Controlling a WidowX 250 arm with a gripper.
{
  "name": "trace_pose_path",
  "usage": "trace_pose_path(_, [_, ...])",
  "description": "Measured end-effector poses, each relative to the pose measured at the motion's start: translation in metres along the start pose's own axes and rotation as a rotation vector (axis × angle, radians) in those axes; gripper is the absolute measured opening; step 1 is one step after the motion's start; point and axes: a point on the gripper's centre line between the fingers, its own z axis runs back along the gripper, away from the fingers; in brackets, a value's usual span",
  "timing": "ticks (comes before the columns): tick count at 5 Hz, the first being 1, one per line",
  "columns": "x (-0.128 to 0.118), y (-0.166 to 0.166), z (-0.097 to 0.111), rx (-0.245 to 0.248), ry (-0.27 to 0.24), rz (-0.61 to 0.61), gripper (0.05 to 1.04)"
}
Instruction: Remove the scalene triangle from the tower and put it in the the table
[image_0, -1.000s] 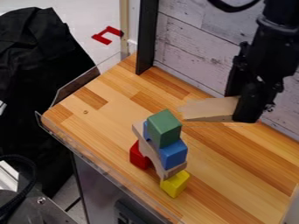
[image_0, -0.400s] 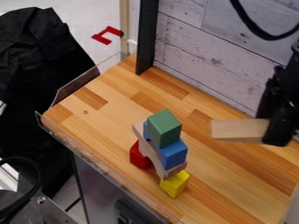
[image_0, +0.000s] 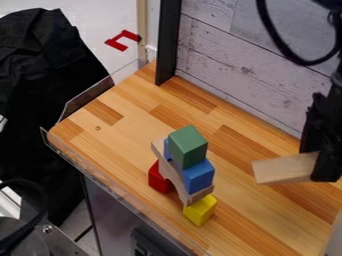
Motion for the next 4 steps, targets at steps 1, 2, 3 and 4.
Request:
trace_pose_path(1, [-0.004,0.016,-0.016,0.004,-0.001,0.104,0.551])
trace_pose_path(2, [-0.007,0.026,-0.025,0.032,-0.003,0.234,0.551])
trace_pose_path(3, [-0.007,0.033,-0.042,0.057,0.008,0.291,0.551])
trace_pose_path(4, [-0.011,0.039,-0.062,0.068,0.034,0.320,0.551])
